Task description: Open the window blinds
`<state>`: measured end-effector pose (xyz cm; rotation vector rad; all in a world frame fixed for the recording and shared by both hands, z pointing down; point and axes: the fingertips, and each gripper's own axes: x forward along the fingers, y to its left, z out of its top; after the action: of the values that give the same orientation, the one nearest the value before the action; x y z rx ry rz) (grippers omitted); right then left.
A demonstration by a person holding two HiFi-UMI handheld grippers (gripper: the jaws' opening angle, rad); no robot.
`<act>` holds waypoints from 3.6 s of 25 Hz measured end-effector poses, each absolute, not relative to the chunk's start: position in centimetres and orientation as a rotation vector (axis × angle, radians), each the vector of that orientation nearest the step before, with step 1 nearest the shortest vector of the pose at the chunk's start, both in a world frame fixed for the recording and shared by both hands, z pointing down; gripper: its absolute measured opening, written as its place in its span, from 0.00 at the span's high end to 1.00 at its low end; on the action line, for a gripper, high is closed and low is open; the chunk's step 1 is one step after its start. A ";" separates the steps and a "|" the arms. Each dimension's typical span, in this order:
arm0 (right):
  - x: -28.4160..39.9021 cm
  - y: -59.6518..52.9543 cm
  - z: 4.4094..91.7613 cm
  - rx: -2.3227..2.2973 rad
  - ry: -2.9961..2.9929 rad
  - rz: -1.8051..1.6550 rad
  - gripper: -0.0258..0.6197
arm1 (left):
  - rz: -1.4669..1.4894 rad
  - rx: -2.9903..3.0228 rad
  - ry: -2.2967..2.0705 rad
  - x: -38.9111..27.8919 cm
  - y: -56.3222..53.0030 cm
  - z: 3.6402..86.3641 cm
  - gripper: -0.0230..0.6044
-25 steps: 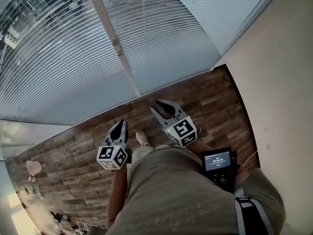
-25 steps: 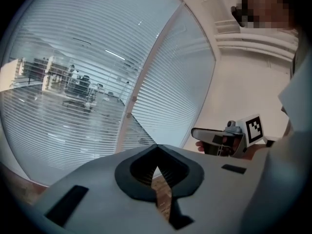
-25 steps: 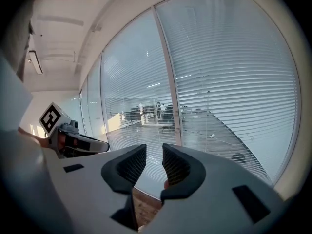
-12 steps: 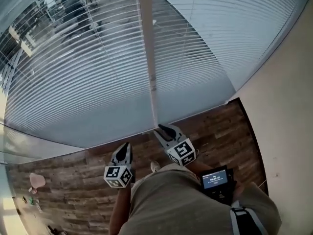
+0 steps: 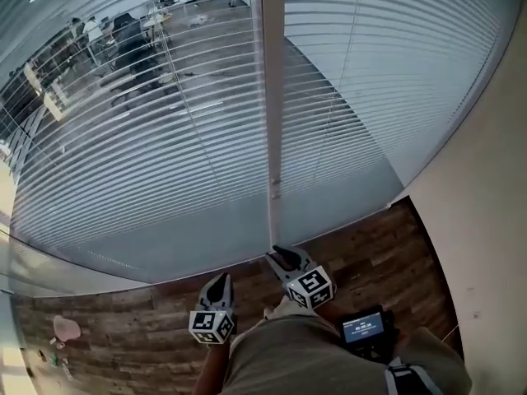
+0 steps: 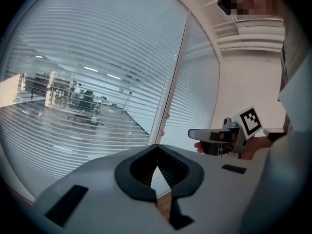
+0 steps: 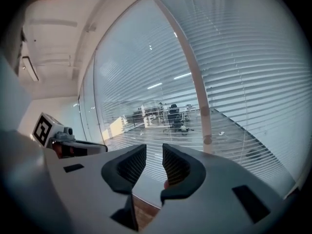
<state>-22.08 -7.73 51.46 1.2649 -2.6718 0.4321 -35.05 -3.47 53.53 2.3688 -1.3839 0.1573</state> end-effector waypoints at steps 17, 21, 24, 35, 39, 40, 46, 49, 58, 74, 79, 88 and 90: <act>-22.3 -8.1 51.5 1.297 -2.661 0.471 0.79 | 0.125 2.372 -1.442 -36.6 -4.7 54.4 0.94; -22.9 -8.1 50.3 1.321 -2.647 0.444 0.79 | 0.126 2.336 -1.436 -38.0 -4.7 53.7 0.94; -24.6 -8.1 49.2 1.327 -2.633 0.442 0.79 | 0.150 2.303 -1.427 -40.0 -4.7 53.0 0.94; -21.3 -5.0 52.7 1.326 -2.567 0.454 0.79 | 0.117 2.285 -1.348 -36.6 -1.4 56.0 0.94; -21.3 -4.0 52.4 1.297 -2.590 0.455 0.79 | 0.140 2.272 -1.358 -36.1 -0.2 56.0 0.94; -20.9 -3.5 52.4 1.295 -2.593 0.455 0.79 | 0.147 2.270 -1.366 -35.9 0.3 55.9 0.94; -18.6 -1.8 53.4 1.291 -2.626 0.432 0.79 | 0.178 2.262 -1.415 -35.0 2.4 57.4 0.94; -15.9 -1.4 52.3 1.306 -2.615 0.428 0.79 | 0.176 2.252 -1.412 -32.7 2.8 56.5 0.94; -10.0 1.5 50.1 1.335 -2.612 0.417 0.79 | 0.191 2.288 -1.386 -26.4 4.7 53.9 0.94; 2.3 11.4 48.9 1.381 -2.624 0.433 0.79 | 0.252 2.280 -1.407 -15.1 14.0 53.3 0.94; 7.9 18.4 52.4 1.396 -2.633 0.419 0.79 | 0.262 2.265 -1.462 -11.2 20.7 57.3 0.94; 13.8 22.2 48.5 1.377 -2.639 0.385 0.79 | 0.201 2.238 -1.503 -5.9 24.7 54.0 0.94; 14.3 22.6 48.6 1.384 -2.643 0.383 0.79 | 0.199 2.236 -1.496 -5.2 25.5 54.5 0.94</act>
<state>14.30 22.57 48.57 1.3842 -2.6426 0.3827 -5.25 25.47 54.49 2.2358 -1.4956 0.1992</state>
